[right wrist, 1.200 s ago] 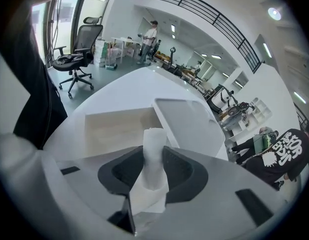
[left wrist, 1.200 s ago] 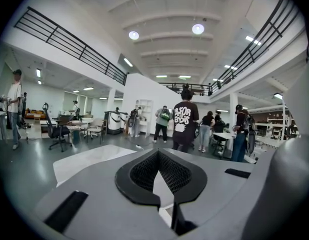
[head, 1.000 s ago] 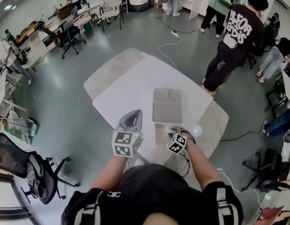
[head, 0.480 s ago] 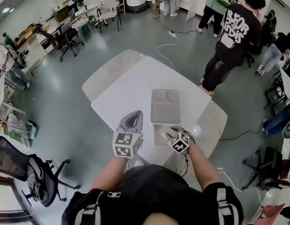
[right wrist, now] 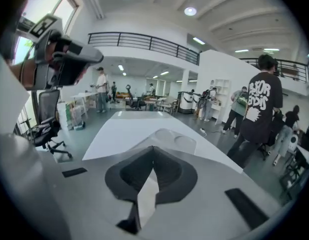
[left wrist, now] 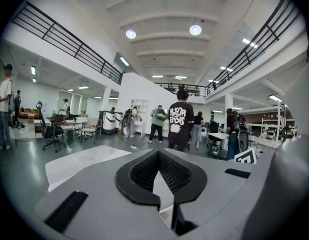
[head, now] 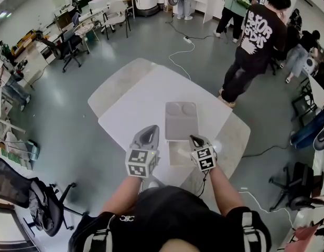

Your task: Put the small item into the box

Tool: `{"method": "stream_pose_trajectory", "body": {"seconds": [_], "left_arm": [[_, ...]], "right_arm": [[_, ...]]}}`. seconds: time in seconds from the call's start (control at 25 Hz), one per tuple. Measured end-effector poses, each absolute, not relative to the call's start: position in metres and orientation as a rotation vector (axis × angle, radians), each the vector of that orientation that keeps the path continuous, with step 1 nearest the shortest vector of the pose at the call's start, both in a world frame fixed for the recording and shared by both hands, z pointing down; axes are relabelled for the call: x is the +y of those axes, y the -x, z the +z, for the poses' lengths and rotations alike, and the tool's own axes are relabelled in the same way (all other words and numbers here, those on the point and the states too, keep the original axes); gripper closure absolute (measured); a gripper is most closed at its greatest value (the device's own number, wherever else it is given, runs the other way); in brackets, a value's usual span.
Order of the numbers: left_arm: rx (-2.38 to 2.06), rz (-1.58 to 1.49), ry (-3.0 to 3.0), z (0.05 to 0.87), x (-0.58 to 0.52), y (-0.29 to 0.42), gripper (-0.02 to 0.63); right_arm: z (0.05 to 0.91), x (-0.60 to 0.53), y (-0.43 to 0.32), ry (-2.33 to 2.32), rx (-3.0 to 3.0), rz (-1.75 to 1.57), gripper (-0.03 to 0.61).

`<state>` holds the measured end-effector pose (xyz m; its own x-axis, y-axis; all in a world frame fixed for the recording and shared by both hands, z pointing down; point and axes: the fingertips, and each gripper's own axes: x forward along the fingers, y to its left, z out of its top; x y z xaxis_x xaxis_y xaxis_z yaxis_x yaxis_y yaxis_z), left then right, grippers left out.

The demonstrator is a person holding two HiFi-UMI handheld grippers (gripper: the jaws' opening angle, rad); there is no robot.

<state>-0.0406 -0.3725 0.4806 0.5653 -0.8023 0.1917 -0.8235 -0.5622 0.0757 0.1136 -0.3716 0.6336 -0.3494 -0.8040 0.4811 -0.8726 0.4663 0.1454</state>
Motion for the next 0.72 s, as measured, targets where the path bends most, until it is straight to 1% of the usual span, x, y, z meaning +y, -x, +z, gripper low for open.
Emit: {"method": "stream_pose_trajectory", "body": {"seconds": [0.2, 0.4, 0.72], "left_arm": [[-1.364, 0.196, -2.648, 0.481, -0.374, 0.036, 0.609], [-1.348, 0.19, -2.655, 0.481, -0.374, 0.03, 0.609], [-1.323, 0.181, -2.681, 0.478, -0.375, 0.025, 0.609]], "right_arm": [[0.589, -0.378, -0.129, -1.597, -2.282, 0.225, 0.565], [0.54, -0.37, -0.142, -1.79, -2.349, 0.181, 0.566], [0.46, -0.358, -0.153, -2.044, -2.338, -0.083, 0.566]]}}
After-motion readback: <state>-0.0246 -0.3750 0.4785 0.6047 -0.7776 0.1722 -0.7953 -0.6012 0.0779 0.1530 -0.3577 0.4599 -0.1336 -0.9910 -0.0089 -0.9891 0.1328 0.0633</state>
